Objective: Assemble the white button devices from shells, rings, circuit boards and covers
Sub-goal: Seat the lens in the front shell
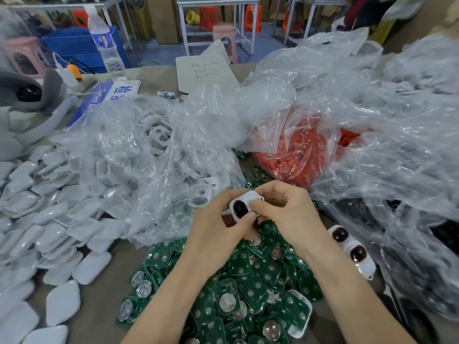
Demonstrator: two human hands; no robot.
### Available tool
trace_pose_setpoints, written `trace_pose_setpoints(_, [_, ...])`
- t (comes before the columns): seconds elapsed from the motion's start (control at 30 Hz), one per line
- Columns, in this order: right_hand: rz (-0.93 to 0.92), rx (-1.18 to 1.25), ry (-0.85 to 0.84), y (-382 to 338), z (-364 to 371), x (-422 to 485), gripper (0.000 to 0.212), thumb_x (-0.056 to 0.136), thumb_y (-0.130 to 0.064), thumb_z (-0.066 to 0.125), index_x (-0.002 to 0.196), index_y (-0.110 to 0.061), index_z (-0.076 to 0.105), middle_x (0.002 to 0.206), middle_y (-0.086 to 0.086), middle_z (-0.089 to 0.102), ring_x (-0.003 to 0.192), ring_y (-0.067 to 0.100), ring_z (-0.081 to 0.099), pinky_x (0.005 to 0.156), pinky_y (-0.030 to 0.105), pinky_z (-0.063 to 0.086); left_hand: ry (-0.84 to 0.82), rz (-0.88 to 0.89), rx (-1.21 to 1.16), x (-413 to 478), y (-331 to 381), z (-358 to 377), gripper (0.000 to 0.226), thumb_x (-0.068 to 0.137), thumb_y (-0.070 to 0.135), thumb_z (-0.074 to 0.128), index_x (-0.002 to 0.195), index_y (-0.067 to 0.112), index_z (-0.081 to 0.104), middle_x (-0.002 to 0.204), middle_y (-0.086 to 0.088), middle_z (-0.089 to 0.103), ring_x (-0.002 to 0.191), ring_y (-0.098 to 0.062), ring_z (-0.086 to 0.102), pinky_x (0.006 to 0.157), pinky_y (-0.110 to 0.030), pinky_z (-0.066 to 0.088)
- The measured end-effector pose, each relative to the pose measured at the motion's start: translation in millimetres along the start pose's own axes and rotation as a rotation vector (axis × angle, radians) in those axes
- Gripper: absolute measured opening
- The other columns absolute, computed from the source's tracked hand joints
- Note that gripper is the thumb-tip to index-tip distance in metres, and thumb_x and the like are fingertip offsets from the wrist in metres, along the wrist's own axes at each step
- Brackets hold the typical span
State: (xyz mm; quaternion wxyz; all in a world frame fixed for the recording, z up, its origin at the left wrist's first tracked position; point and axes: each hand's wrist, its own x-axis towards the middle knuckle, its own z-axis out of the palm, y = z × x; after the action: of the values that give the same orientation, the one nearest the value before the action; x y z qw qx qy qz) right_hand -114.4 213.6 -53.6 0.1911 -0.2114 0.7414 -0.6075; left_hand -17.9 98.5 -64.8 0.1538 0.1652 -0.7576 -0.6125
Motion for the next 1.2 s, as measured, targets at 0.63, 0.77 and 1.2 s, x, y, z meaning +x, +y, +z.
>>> trace_pose_setpoints(0.63, [-0.114,-0.798,-0.087,-70,-4,160,0.028,0.084,0.01,0.051,0.074,-0.009,0.07,0.077,-0.002,0.063,0.081,0.02,0.058,0.069,0.016,0.047,0.072,0.047,0.18,7,-10,-11,0.042,0.078,0.03,0.078,0.119,0.034,0.065,0.093,0.024,0.07,0.084,0.012,0.063,0.07,-0.004,0.045])
trace_pose_setpoints(0.77, [-0.15,-1.18,-0.185,-51,19,183,0.013,0.087,-0.01,0.056,0.076,-0.009,0.049,0.077,0.005,0.049,0.077,0.027,0.05,0.066,0.03,0.042,0.061,0.022,0.164,8,-13,-12,0.045,0.079,0.031,0.078,0.122,0.032,0.064,0.101,0.014,0.072,0.089,-0.002,0.067,0.08,-0.023,0.055])
trace_pose_setpoints(1.2, [0.012,-0.45,-0.019,-59,-16,180,0.02,0.075,0.011,0.073,0.091,-0.001,0.068,0.075,0.014,0.064,0.053,0.016,0.061,0.046,0.015,0.05,0.032,0.04,0.153,9,-18,-10,0.042,0.079,0.029,0.078,0.119,0.034,0.065,0.091,0.026,0.07,0.081,0.006,0.067,0.07,-0.012,0.051])
